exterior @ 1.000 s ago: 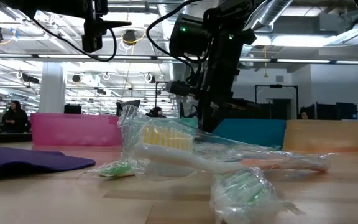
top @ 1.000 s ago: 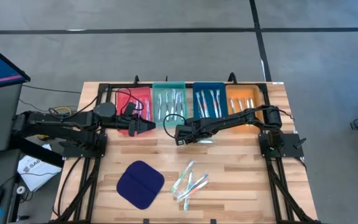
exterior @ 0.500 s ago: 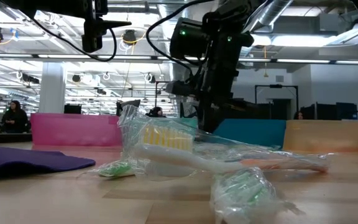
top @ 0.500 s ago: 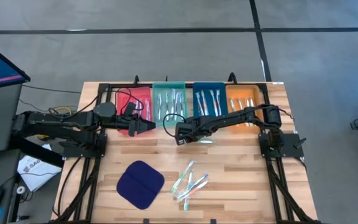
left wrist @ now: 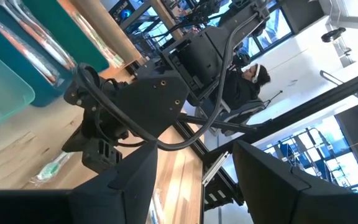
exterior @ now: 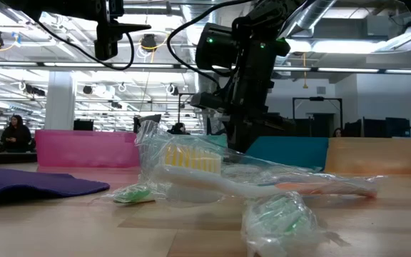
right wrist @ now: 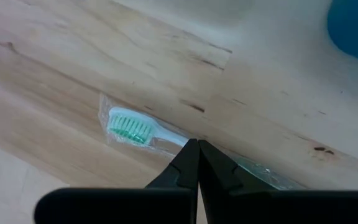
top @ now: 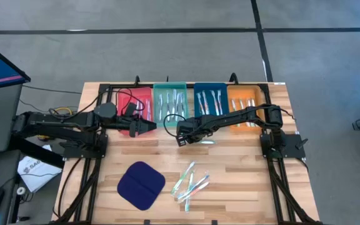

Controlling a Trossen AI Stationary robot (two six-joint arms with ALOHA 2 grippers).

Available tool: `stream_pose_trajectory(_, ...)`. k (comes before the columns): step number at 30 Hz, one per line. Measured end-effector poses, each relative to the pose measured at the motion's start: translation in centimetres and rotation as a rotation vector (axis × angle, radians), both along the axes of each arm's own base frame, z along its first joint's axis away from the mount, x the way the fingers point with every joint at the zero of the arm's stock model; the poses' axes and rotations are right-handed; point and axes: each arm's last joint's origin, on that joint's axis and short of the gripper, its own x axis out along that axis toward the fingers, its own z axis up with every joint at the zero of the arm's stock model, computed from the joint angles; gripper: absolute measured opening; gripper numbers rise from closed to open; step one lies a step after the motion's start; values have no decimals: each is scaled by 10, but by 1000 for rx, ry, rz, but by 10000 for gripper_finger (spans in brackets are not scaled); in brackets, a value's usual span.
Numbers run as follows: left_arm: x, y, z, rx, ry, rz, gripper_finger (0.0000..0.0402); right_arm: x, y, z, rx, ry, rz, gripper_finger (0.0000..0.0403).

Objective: Pick & Place Toothbrushes
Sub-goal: Put the green toothbrush into the orange bin

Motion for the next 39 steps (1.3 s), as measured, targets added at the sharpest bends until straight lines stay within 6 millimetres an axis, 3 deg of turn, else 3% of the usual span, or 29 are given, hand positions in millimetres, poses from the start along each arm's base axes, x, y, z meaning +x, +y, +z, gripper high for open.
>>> stream_pose_trajectory(21,0,0,0,7,0,5,204,-4,6,-1,52,50,202,0)
stream_pose_trajectory(39,0,0,0,12,0,3,204,-19,67,-3,35,179,528,0)
